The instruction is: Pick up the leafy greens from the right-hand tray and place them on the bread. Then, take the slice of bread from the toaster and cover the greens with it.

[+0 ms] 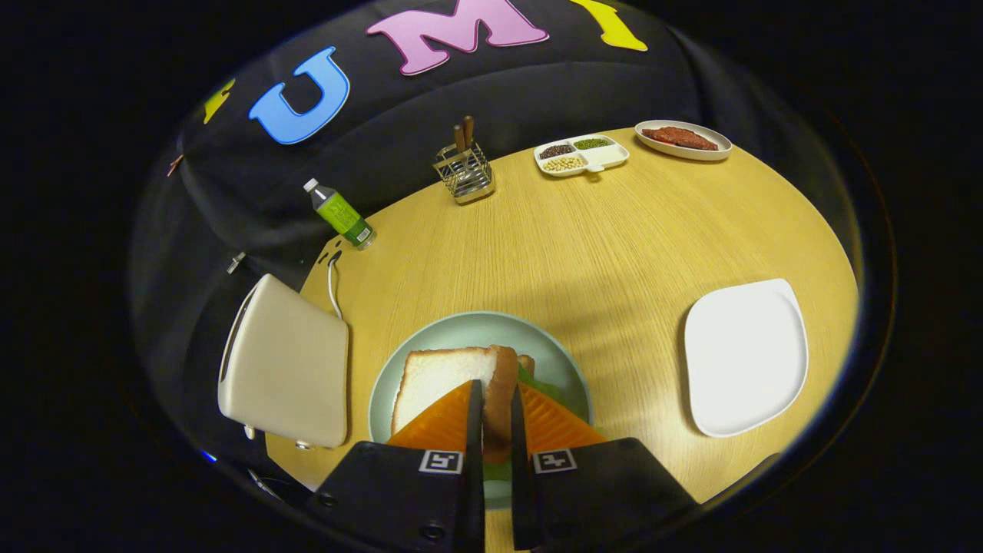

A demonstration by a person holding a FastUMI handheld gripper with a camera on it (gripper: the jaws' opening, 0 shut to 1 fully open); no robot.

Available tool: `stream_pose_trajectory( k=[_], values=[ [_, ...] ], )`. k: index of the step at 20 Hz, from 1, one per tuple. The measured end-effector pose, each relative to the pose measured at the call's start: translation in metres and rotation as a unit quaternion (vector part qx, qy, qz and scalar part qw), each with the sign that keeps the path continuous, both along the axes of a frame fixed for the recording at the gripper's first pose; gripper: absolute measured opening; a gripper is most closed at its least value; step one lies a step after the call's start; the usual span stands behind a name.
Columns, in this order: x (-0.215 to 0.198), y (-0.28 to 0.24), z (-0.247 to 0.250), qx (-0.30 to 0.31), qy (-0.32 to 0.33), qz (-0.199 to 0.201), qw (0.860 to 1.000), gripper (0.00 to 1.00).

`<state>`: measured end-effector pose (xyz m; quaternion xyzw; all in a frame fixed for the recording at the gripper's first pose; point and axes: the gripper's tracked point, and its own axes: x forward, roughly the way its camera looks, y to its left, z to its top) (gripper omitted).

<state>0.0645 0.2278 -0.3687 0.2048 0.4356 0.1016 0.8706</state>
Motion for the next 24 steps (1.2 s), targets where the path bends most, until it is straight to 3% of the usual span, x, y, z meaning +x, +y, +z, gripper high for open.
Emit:
stream_pose_trajectory(
  k=[2,6,7,8,10,12,17,24],
  values=[
    [-0.001,-0.006,-0.004,-0.023,0.001,0.007,1.0,0.27],
    [-0.001,-0.017,-0.008,-0.056,0.001,0.011,0.998,0.53],
    [0.0,-0.016,-0.007,-0.056,-0.003,0.015,0.998,0.62],
    [0.0,-0.012,-0.004,-0.052,-0.008,0.02,0.998,0.66],
    [-0.002,-0.01,-0.001,-0.062,-0.015,0.031,0.998,0.88],
    [0.001,-0.019,0.006,-0.085,-0.032,0.037,0.995,0.97],
    [0.017,-0.042,0.043,-0.101,-0.098,0.035,0.989,1.0],
    [0.032,-0.077,0.164,-0.103,-0.22,0.04,0.969,0.99]
  ],
)
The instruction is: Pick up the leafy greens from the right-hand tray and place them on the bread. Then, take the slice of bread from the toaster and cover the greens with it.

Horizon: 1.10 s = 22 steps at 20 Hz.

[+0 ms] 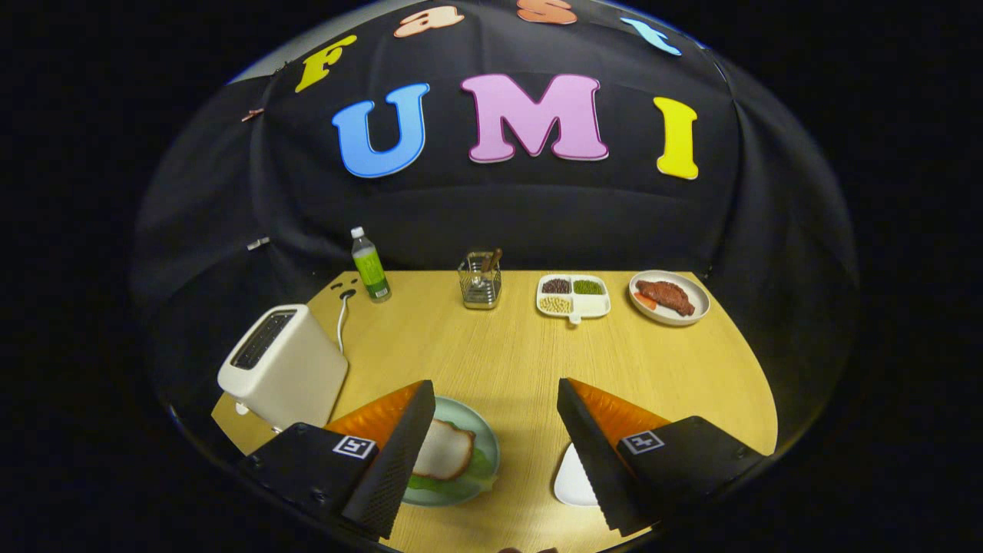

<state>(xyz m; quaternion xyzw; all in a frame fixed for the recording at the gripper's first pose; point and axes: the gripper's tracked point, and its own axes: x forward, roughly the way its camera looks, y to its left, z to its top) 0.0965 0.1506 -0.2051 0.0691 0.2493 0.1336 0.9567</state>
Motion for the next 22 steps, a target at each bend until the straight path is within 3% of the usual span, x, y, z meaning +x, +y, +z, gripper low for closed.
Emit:
stream_pose_trajectory(
  k=[11,16,22],
  values=[
    [-0.022,-0.022,0.128,-0.016,-0.122,0.014,0.992,0.99],
    [-0.05,-0.035,0.15,-0.062,-0.164,0.013,0.984,0.98],
    [-0.066,-0.041,0.155,-0.06,-0.175,-0.001,0.983,0.98]
  ],
)
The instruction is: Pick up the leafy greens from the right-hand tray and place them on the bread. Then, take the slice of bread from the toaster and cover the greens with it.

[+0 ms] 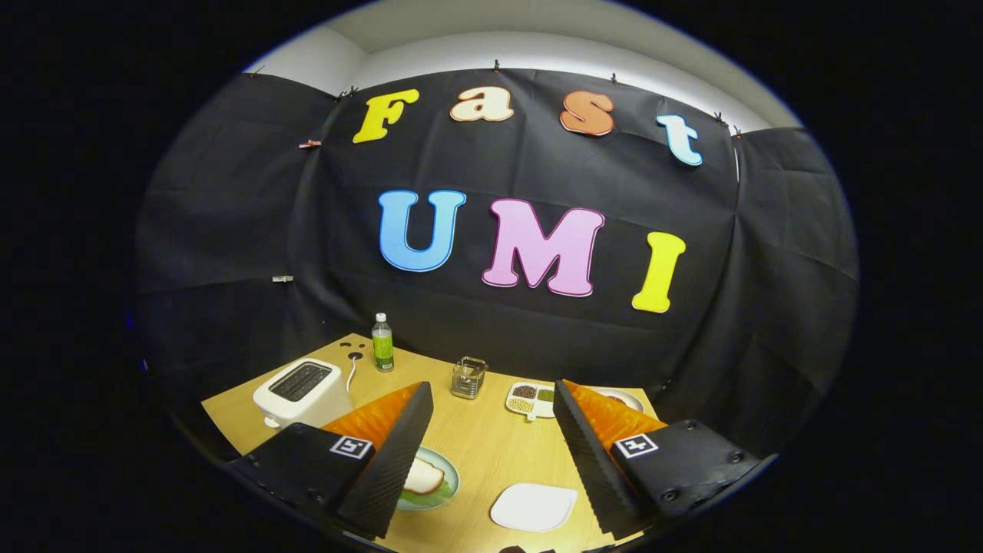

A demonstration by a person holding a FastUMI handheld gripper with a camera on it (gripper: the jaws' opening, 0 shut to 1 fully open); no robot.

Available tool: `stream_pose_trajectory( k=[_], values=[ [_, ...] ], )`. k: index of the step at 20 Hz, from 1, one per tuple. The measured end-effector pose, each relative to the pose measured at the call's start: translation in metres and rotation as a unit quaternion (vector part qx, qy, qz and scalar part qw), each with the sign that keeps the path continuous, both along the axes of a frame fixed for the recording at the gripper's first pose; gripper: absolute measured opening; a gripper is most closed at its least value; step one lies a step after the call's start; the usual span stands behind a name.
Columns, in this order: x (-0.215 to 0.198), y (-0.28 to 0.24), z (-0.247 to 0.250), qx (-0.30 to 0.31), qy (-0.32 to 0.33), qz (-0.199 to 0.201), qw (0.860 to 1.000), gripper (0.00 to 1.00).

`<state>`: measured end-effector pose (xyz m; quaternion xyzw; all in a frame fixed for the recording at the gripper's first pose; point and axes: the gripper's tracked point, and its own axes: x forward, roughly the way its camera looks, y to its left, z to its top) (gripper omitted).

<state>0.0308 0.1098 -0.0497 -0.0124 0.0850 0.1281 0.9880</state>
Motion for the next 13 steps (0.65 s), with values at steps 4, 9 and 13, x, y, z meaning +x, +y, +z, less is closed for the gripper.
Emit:
stream_pose_trajectory(
  k=[4,9,13],
  values=[
    [-0.0049,-0.0066,-0.0077,0.003,0.014,-0.007,1.0,0.98],
    [-0.0043,-0.0057,-0.0102,-0.002,0.01,-0.008,1.0,0.98],
    [-0.0015,-0.0004,-0.0103,-0.006,0.01,-0.006,1.0,0.98]
  ],
)
